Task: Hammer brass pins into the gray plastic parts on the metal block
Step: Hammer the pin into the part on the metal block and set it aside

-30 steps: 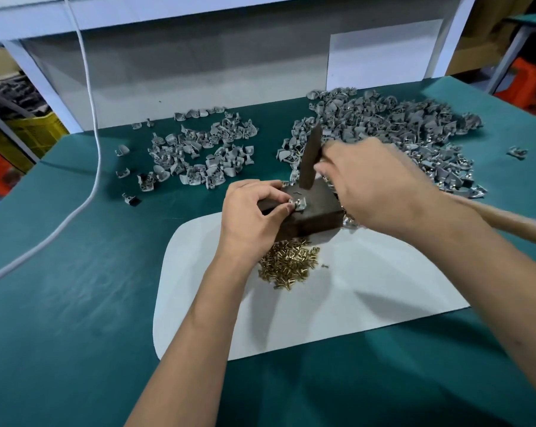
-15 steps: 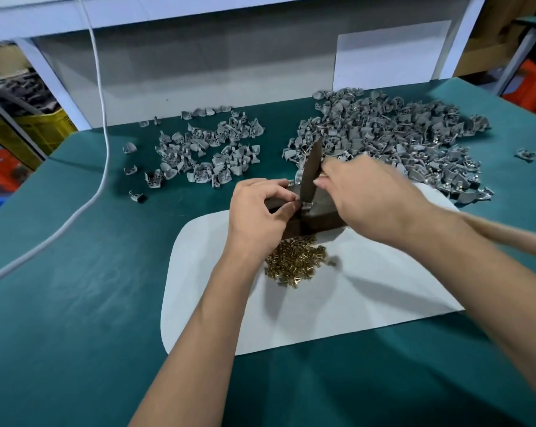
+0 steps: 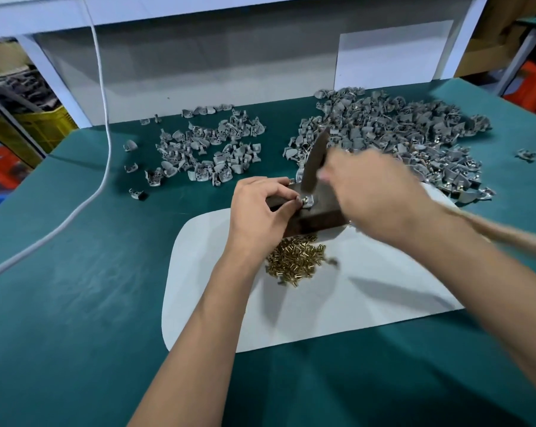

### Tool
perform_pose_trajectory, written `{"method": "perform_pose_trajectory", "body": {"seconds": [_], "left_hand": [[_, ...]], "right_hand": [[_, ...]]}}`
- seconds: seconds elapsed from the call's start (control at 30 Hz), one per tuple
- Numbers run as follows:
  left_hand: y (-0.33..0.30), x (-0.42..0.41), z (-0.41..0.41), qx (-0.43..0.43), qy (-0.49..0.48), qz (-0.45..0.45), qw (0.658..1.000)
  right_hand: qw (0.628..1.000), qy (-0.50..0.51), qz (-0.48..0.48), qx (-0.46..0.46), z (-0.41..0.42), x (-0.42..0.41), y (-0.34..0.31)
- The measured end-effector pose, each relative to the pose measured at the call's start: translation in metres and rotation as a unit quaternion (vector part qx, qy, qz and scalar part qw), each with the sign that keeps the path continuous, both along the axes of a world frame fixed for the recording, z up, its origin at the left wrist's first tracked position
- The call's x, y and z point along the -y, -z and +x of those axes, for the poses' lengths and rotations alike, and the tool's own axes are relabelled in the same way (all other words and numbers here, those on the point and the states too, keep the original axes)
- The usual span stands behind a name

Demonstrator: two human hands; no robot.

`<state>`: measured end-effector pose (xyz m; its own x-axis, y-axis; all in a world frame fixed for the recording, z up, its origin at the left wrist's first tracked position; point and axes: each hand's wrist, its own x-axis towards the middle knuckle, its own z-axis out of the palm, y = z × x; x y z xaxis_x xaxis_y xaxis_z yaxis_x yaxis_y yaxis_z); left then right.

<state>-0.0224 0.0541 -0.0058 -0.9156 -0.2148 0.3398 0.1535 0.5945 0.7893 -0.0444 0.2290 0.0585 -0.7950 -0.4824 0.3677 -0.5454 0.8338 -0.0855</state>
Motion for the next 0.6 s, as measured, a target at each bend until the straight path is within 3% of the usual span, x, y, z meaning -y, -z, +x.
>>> {"method": "perform_pose_trajectory", "body": {"seconds": [0.07,0.17,0.27,0.37,0.6], "left_hand": [[0.0,-0.001,0.001,0.001,0.002,0.002,1.0],[0.0,-0.001,0.002,0.001,0.002,0.004,1.0],[0.0,-0.001,0.004,0.008,0.008,0.017,1.0],[0.0,-0.002,0.004,0.018,0.013,0.043,0.999],[-0.002,-0.002,0.006,0.038,0.031,0.089,0.995]], "right_hand": [[0.998,0.006,0.026,0.055,0.002,0.002,0.008],[0.998,0.005,0.028,0.062,-0.004,-0.003,0.006],[0.997,0.018,-0.024,0.069,-0.005,-0.016,0.009],[0.992,0.064,-0.066,0.087,-0.01,-0.044,0.013],[0.976,0.172,-0.019,0.134,-0.011,-0.089,0.023]]}}
